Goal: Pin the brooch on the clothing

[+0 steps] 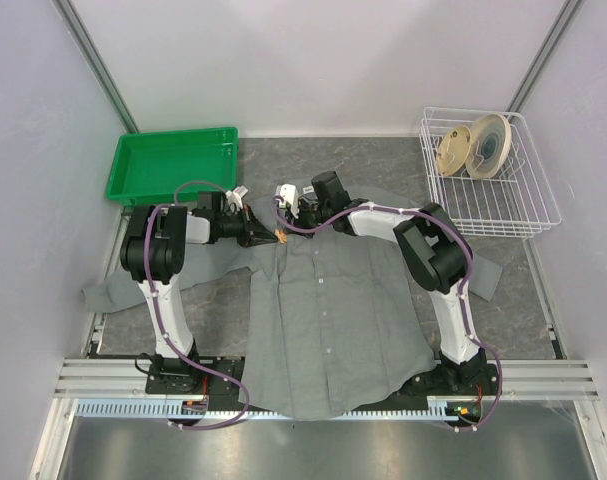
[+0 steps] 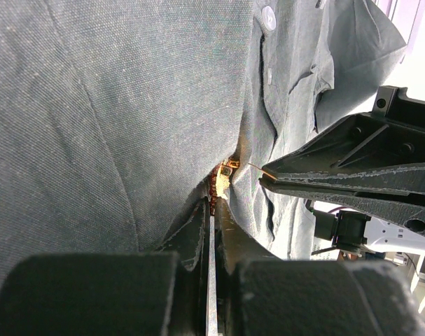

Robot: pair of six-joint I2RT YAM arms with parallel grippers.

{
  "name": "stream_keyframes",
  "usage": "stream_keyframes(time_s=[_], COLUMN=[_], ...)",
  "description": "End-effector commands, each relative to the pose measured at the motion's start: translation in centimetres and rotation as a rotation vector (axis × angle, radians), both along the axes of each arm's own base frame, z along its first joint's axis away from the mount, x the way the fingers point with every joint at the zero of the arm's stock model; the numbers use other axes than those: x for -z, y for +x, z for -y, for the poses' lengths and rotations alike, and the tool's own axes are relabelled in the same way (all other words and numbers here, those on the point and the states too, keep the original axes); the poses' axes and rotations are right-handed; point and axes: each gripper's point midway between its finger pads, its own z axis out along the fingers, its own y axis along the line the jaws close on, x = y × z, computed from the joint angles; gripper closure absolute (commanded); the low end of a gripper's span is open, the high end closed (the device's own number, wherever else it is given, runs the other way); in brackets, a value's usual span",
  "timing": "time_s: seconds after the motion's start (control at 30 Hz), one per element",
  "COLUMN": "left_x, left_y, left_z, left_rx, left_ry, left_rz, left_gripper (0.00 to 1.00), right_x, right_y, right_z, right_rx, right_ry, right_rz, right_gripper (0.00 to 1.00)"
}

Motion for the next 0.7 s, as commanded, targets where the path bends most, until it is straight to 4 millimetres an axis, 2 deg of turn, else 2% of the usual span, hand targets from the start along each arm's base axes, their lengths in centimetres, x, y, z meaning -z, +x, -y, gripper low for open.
stream_keyframes(time_s=[0.0, 0.27, 0.67], left_x=[-0.2, -0.1, -0.2], left_y=[0.2, 0.1, 0.1], left_z=[0.3, 0.3, 0.3], left_rx=[0.033, 0.034, 0.039], left_ry=[0.000, 0.001, -0.001], left_rz=[0.039, 0.041, 0.044], left_gripper=[0.98, 0.98, 0.98], right_x=[-0.9, -0.6, 0.4], right_y=[0.4, 1.0, 0.6], right_z=[-1.5, -2.0, -2.8], right_rx=[-0.038, -0.015, -0.032], right_ry=[0.042, 0.034, -0.026], right_rz=[0.021, 0.023, 0.028], right_gripper=[0.99, 1.00, 1.00])
